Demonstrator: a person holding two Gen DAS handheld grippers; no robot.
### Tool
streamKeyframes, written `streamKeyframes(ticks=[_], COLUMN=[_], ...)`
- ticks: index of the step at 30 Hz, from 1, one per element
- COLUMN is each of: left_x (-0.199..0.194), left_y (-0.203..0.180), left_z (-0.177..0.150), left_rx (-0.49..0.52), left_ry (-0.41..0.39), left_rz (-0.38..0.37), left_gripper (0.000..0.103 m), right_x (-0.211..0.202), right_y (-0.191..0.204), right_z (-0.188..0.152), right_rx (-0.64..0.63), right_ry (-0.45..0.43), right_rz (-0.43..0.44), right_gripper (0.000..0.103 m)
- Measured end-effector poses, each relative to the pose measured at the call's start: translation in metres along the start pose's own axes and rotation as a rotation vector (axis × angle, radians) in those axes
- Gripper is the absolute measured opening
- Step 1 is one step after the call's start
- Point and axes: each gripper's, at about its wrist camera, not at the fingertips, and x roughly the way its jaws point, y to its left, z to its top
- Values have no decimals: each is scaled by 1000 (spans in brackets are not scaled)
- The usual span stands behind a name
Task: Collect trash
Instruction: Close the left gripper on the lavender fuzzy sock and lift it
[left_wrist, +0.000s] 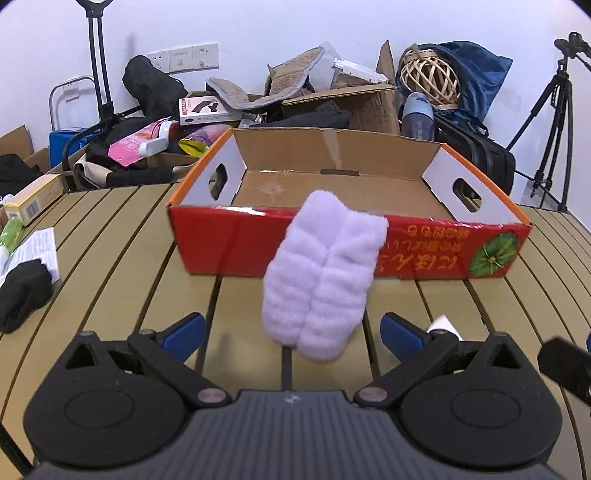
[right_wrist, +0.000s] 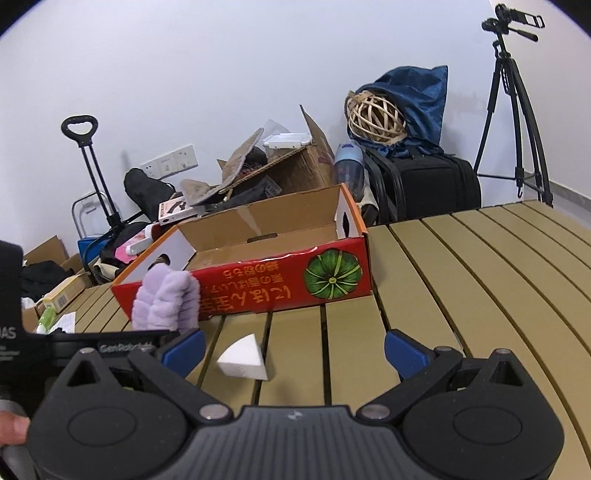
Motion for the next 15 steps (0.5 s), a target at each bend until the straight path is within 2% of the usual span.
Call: streamKeyframes(ticks=[7, 10, 12, 13, 15], left_x=[15, 18, 20, 19, 14], left_y=[-6, -5, -4, -3, -2], left_z=[2, 2, 1, 0, -3], left_rx=[6, 7, 9, 7, 21], left_ry=[-18, -14, -4, -3, -26], left_rz=[18, 17, 2, -23, -34], left_gripper=[102, 85, 59, 53, 50], right_x=[17, 20, 21, 22, 23], right_y=[-2, -3, -4, -3, -1], right_z=[-1, 0, 1, 0, 1], right_rx=[-13, -2, 4, 4, 2], right_ry=[28, 31, 33, 34, 37], right_rz=[-5, -4, -1, 1, 7], right_gripper=[103, 103, 103, 103, 103])
